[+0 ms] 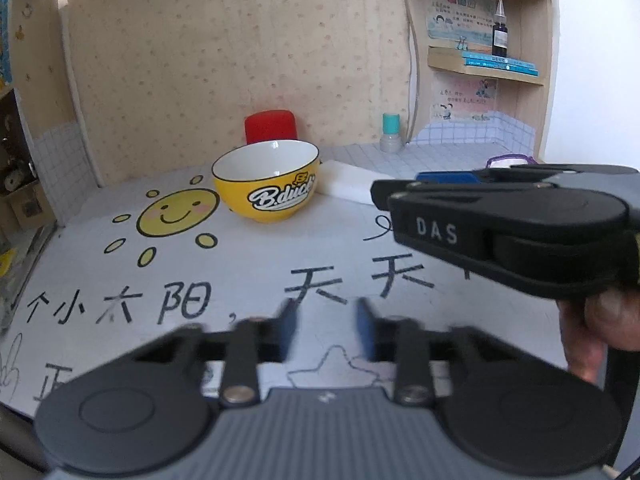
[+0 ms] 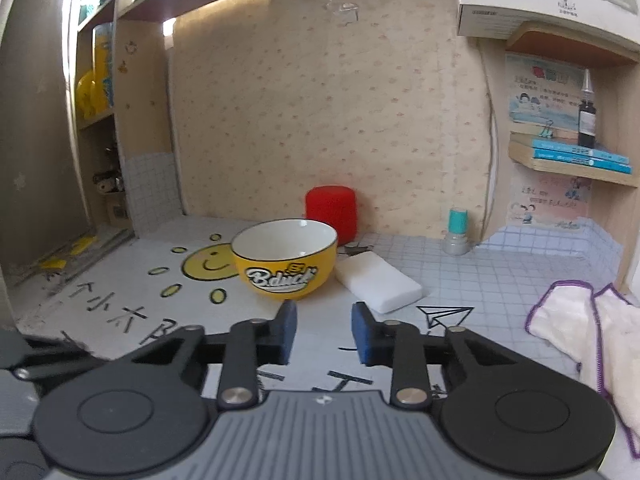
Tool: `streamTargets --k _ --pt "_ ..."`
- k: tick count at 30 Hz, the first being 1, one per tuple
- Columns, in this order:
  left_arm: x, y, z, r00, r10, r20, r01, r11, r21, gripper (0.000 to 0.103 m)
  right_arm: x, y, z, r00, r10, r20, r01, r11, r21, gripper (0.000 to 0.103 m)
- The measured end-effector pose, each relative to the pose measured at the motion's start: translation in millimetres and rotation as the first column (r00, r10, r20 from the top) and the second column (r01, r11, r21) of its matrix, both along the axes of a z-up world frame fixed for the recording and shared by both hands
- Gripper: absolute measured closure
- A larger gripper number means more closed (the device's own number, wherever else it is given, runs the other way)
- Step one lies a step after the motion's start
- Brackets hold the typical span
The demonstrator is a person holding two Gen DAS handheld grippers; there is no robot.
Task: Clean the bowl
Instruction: 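Move the left tool toward the yellow bowl while the right tool approaches the white sponge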
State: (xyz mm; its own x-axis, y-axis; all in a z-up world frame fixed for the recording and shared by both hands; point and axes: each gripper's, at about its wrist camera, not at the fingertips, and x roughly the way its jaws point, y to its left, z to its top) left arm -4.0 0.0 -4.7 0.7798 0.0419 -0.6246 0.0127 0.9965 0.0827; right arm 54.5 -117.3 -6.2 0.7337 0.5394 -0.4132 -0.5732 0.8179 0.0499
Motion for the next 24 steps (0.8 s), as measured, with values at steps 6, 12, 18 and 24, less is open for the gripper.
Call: streamTargets --k 6,12,18,24 --pt "-1.6 2.2 0.3 1.0 0.001 0.011 -0.001 1.0 -0.015 0.103 -0.7 -0.9 0.0 1.0 0.024 -0.003 -0.024 0.999 0.024 0.101" --pt "0.0 -0.1 -0.1 1.0 -0.007 0.013 0.007 1.0 0.007 0.103 -1.1 -0.9 -0.3 0.999 0.032 0.001 -0.032 0.999 0.029 0.102" --pt "2.8 -1.0 -1.0 1.0 -0.001 0.008 0.001 0.999 0.036 0.073 -3.0 3.6 -2.7 1.0 0.011 0.019 -0.011 1.0 0.001 0.039" --pt "-1.4 -2.6 4.6 0.997 0.016 0.075 -0.021 0.997 0.076 0.001 -2.2 1.2 -2.0 1.0 0.002 0.022 -0.003 0.999 0.048 0.007"
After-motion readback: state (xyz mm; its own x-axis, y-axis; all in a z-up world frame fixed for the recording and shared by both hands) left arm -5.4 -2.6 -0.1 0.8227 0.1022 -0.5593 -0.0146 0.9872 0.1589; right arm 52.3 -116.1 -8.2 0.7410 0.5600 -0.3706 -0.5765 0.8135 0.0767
